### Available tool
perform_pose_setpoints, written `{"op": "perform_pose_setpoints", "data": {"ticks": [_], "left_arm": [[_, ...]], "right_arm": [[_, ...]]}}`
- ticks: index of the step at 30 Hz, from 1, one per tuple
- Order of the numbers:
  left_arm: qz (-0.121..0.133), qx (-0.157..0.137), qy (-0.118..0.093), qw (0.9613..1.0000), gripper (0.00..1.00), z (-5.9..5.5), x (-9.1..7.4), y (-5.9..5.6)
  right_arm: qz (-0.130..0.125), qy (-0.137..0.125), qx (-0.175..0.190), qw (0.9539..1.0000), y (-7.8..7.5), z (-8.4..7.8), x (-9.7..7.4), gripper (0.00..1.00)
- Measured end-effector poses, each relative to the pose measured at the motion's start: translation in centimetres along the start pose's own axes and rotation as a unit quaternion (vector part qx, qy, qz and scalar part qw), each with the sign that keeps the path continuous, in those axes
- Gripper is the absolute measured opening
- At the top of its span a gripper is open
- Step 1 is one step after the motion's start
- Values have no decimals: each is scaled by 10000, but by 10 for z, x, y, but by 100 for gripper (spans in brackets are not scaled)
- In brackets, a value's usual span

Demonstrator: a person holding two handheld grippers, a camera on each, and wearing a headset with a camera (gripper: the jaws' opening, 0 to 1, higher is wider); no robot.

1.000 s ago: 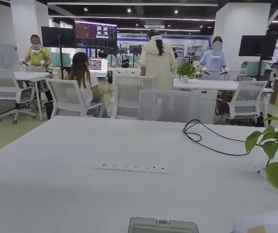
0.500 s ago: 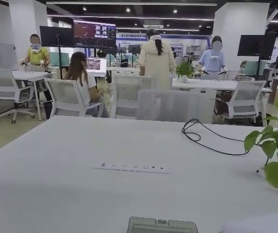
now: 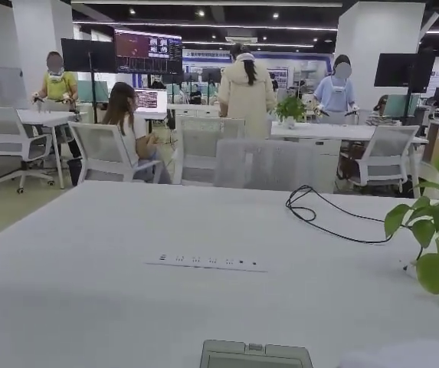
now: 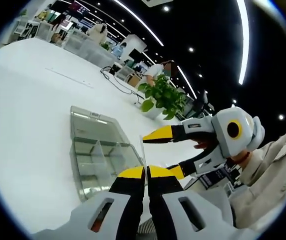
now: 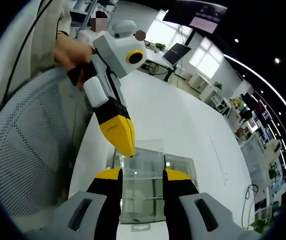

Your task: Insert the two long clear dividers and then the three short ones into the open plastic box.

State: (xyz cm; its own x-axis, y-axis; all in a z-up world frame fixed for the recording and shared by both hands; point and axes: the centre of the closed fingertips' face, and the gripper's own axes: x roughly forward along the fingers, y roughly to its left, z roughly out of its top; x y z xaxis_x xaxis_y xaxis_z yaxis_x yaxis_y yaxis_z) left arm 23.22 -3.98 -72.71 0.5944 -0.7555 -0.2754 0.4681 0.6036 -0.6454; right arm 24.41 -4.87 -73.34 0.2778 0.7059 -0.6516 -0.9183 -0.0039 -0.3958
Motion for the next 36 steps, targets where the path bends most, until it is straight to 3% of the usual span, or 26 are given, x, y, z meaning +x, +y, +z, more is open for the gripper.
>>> {"op": "perform_pose_setpoints", "data": {"ticks": [11,13,18,21,26,31,35,36], "left_arm": [[7,-103,-68,9999,0,5,-2,-1],[81,123,1,9999,0,5,-2,1],[232,876,293,9955,0,1,-4,7],[232,1421,540,9881,0,-4,-5,8],[-31,1898,718,9792,0,-10,-5,0],[-67,2445,1153,9627,0,-24,-6,1],[-266,2795,1325,9506,0,-32,-4,-5],[-324,2962,1389,9444,0,-34,-4,-6]], "right_arm": [[-119,-59,-155,9998,-4,4,-2,34],[-111,-39,-163,9998,-6,2,-2,34],[45,-187,350,9992,-6,2,-6,35],[182,-315,645,9973,-4,4,-9,35],[470,-476,1015,9926,2,8,-12,35],[658,-511,1100,9904,6,8,-13,35],[1032,-508,1243,9856,18,6,-15,35],[1107,-498,1228,9850,21,5,-15,34]]}}
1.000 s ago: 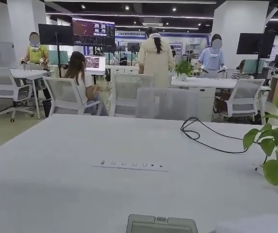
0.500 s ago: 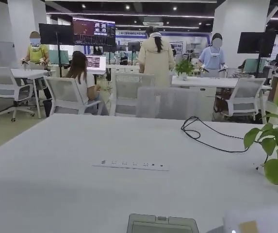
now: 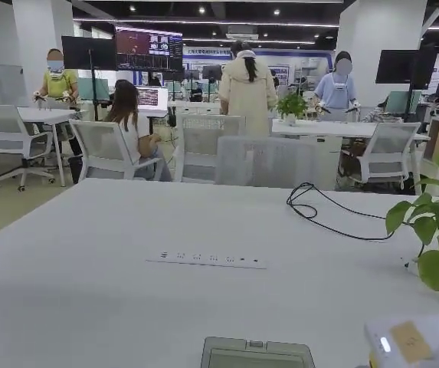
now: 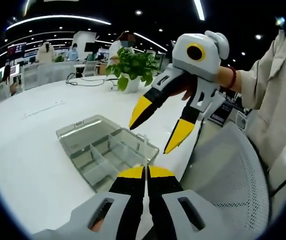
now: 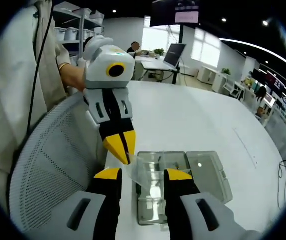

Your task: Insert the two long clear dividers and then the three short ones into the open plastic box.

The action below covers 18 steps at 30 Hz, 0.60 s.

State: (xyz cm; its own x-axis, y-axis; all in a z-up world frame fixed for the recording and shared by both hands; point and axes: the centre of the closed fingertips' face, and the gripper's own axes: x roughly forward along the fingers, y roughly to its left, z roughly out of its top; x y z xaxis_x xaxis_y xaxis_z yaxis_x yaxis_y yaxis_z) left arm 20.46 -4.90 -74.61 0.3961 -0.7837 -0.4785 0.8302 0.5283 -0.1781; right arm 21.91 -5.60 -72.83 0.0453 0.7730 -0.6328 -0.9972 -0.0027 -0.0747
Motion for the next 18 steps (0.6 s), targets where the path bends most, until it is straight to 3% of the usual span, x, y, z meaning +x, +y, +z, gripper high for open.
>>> {"op": "perform_pose_setpoints", "data": {"ticks": [3,12,18], "left_arm": [[-94,269,67,9996,0,-1,1,-5],[-448,702,-3,9965,0,4,-1,-18],[-773,929,-54,9927,0,6,-3,-30]], "right_arm": [[199,33,68,9998,7,-3,0,33],[732,-14,128,9972,25,-5,-1,26],[1099,-235,269,9933,38,0,-5,21]]}}
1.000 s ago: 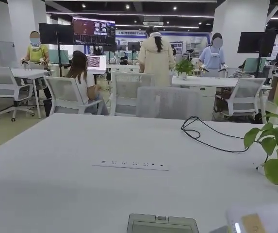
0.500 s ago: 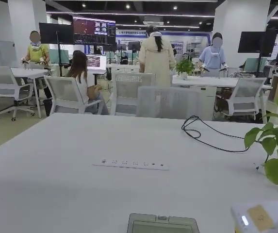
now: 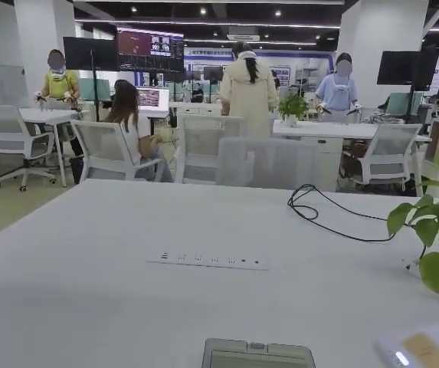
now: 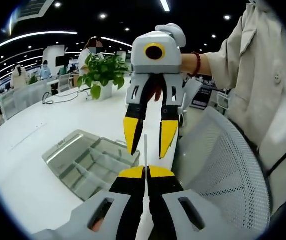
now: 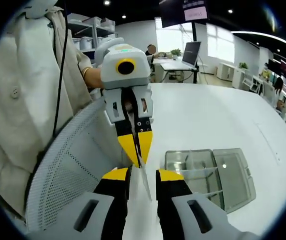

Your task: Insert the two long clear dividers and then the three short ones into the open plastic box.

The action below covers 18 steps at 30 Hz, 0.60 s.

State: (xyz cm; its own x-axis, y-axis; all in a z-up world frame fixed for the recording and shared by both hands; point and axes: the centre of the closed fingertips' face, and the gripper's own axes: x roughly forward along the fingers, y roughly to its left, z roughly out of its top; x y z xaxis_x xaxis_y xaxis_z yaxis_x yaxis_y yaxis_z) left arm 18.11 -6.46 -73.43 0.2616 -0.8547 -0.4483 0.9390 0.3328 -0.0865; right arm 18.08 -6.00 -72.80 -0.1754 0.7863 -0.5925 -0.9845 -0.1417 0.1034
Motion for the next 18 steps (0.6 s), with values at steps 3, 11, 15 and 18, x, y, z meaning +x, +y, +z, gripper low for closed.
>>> {"op": "perform_pose_setpoints", "data": {"ticks": [3,11,15,18], "left_arm": [[-123,87,-40,9999,0,1,0,-4],[-293,237,-191,9991,0,9,-2,-10],[-353,309,-165,9988,0,9,-3,-13],[-362,309,-186,9987,0,10,-4,-14]], "right_arm": [[98,-42,79,9999,4,1,0,18],[279,-34,111,9995,13,-1,1,11],[314,-42,107,9994,15,-1,1,7],[272,-90,-38,9996,14,1,1,4]]}}
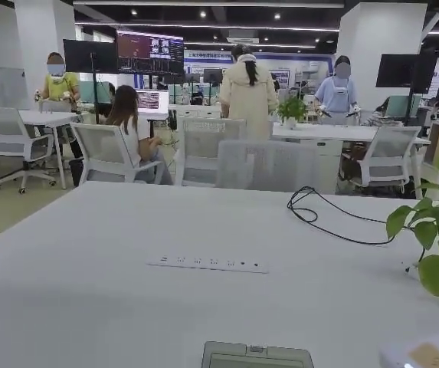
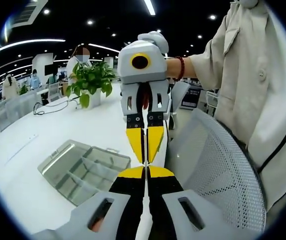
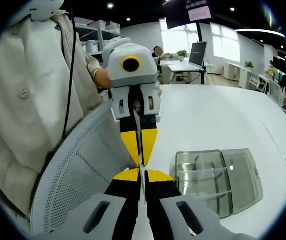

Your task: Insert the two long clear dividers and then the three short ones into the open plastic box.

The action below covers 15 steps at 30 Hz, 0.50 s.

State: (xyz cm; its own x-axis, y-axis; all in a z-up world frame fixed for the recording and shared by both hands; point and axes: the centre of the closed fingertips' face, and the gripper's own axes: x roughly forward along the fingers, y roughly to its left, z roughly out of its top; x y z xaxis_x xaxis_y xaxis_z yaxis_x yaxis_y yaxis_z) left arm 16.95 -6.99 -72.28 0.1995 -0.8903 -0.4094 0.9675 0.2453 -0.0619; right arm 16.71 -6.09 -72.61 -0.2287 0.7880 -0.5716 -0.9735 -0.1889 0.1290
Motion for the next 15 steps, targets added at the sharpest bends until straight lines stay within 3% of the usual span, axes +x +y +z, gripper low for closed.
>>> {"op": "perform_pose_setpoints", "data": {"ticks": [9,15], "left_arm": [[131,-94,-64,9999,0,1,-3,5],[293,-440,-248,9983,1,3,-4,12]], "right_arm": [[-110,34,-119,9999,-3,3,1,3],[-207,90,-265,9994,-7,4,0,2]]}}
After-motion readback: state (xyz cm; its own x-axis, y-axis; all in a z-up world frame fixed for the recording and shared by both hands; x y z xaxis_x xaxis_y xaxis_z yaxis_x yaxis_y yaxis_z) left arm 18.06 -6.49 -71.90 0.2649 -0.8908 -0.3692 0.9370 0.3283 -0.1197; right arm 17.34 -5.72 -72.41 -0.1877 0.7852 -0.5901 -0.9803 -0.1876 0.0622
